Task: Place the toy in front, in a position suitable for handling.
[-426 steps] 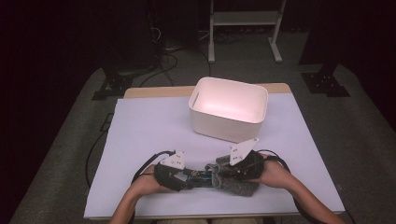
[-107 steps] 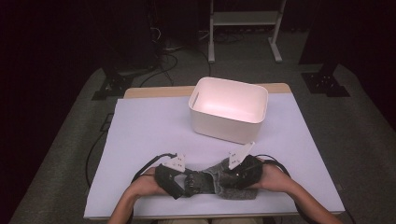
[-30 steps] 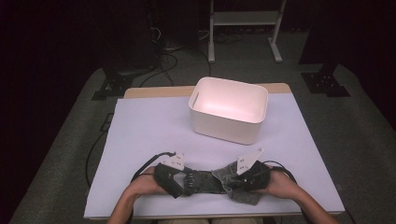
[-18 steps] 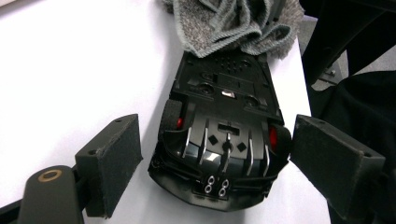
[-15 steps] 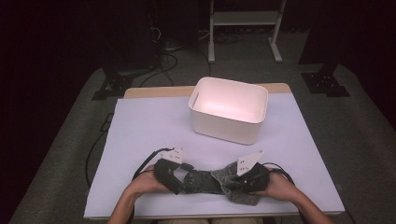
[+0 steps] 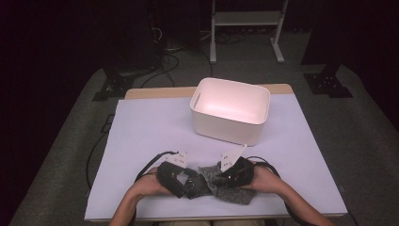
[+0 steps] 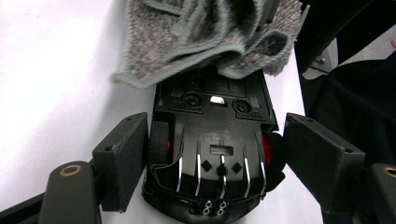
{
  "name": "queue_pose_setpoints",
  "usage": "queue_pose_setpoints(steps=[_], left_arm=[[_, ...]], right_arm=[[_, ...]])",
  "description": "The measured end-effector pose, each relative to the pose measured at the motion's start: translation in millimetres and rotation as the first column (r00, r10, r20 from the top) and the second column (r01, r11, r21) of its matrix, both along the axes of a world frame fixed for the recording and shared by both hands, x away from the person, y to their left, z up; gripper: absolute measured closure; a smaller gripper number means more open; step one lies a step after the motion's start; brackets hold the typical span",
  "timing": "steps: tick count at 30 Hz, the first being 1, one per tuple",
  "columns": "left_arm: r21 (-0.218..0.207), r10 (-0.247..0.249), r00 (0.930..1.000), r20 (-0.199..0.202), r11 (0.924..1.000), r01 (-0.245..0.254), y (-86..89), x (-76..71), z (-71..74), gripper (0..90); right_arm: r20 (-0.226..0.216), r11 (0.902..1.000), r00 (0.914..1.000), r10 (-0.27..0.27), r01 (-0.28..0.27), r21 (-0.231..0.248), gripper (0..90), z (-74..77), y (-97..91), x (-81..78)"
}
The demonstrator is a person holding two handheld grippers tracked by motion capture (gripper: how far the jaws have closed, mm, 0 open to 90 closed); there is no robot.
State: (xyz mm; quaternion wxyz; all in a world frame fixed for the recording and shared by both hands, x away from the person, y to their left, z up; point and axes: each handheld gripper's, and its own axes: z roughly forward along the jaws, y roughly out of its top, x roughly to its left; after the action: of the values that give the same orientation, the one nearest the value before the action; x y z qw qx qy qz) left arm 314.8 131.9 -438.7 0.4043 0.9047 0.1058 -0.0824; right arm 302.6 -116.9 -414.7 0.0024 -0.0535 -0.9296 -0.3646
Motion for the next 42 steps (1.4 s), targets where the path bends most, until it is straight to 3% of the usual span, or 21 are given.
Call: queue_pose_setpoints(steps=[3,6,9,14,17,19,23,25,27,31,36,39,42], left_arm=[[-0.020,0.013,0.9998,-0.015,0.9997,-0.014,-0.1,0.8,2.0,23.3],[-0.002,0.011,0.9999,0.011,0.9999,-0.011,-4.1,-1.5,7.1,23.2],[0.014,0.012,0.9999,0.008,0.9998,-0.012,-5.2,-1.3,8.5,23.0],[0.015,0.028,0.9995,-0.018,0.9995,-0.027,-5.2,-0.6,10.0,22.5],[-0.020,0.036,0.9991,-0.023,0.9992,-0.036,-3.6,1.0,12.6,22.4],[-0.017,0.059,0.9979,-0.027,0.9981,-0.059,-2.0,3.3,13.3,22.4],[0.050,0.075,0.9968,-0.029,0.9961,-0.074,-1.6,3.6,7.2,22.5],[0.056,0.070,0.9962,-0.053,0.9962,-0.067,-2.4,3.0,3.5,23.5],[0.052,0.047,0.9978,-0.047,0.9976,-0.044,-3.5,1.6,3.3,29.4],[0.060,0.034,0.9990,-0.028,0.9977,-0.032,-5.6,0.1,5.0,30.6],[0.058,0.020,0.9997,-0.013,0.9981,-0.019,-6.5,-0.4,5.5,31.3],[0.055,0.022,0.9996,-0.017,0.9983,-0.021,-6.1,-0.1,5.1,31.3],[0.041,0.030,0.9991,-0.031,0.9987,-0.029,-5.1,1.8,5.0,31.1]], right_arm=[[-0.017,1.0000,0.9998,-0.008,0.008,-0.003,81.1,-1.6,-1.6,3.4],[-0.033,0.9998,0.9993,-0.019,0.020,0.006,81.1,-6.1,-5.7,0.2],[-0.050,0.9988,0.9981,-0.037,0.039,0.030,81.3,-9.6,-11.3,-3.6],[-0.033,0.9985,0.9988,-0.036,0.037,0.039,81.5,-11.2,-13.7,-9.2],[-0.045,0.9988,0.9987,-0.025,0.027,0.040,81.8,-11.4,-12.4,-12.0],[-0.039,0.9992,0.9991,-0.017,0.018,0.035,81.8,-10.7,-10.7,-14.5],[-0.035,0.9991,0.9990,-0.026,0.028,0.033,81.8,-10.9,-11.6,-14.2],[-0.038,0.9992,0.9990,-0.024,0.025,0.032,81.8,-10.8,-11.6,-14.0],[-0.028,0.9997,0.9995,-0.014,0.014,0.018,81.7,-9.3,-9.7,-15.2],[0.024,0.9998,0.9997,0.004,-0.003,-0.017,81.7,-4.7,-5.4,-16.6],[0.048,0.9992,0.9980,-0.041,0.041,-0.005,81.6,1.6,-6.7,-4.8],[0.033,0.9988,0.9983,-0.048,0.048,-0.008,81.6,0.7,-8.6,1.0],[-0.009,0.9993,0.9993,-0.036,0.036,0.003,81.7,-4.4,-12.8,-0.7]])
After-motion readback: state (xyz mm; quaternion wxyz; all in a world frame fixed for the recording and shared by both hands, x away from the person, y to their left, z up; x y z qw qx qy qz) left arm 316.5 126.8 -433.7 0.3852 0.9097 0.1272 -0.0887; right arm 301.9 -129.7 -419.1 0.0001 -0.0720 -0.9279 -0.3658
